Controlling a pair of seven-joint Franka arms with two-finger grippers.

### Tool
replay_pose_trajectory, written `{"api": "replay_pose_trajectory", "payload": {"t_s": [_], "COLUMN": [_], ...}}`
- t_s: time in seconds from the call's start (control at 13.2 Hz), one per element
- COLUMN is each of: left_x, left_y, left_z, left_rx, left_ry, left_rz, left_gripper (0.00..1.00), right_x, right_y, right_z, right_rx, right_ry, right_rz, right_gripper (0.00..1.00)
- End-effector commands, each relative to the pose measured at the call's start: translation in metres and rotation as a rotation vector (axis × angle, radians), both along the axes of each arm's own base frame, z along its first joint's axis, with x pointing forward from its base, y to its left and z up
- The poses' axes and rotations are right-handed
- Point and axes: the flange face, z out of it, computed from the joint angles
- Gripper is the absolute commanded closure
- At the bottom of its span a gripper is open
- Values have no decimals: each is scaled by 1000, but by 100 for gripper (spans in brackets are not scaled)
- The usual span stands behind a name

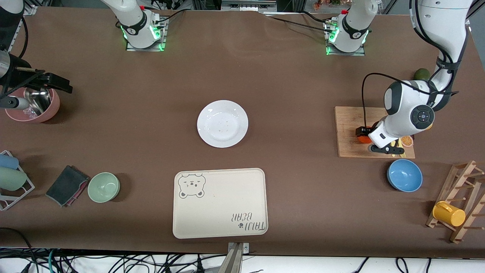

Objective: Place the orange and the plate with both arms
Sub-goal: 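Close the left gripper around the orange and lift it, then carry the orange to the white plate while the right gripper reaches out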

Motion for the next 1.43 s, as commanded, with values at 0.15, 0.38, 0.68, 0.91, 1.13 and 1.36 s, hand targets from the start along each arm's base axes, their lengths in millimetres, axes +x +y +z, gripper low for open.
{"api": "replay_pose_trajectory", "payload": {"t_s": [0.15, 0.38, 0.68, 0.91, 1.13, 1.36], "left_x": [50, 55, 47, 47, 47, 43], "left_y": [-50, -117, -246, -329, -386, -435], "left_z": [92, 114, 124, 126, 126, 112], "left_rx": [-20, -49, -47, -69, -110, -250], "left_ry": [44, 19, 1, 1, 0, -29], "left_rz": [-80, 2, 195, 401, 486, 637], "left_gripper": [71, 71, 71, 71, 71, 71], "right_x": [-1, -1, -1, -1, 0, 15], "right_y": [-1, -1, 0, 1, 2, 12], "right_z": [0, 1, 0, -1, -5, -44], "right_rx": [7, 8, 7, 6, 7, 49], "right_ry": [-5, -6, -5, 0, 11, 81], "right_rz": [-2, 3, 3, 7, 13, 113], "right_gripper": [0, 0, 0, 0, 0, 0]}}
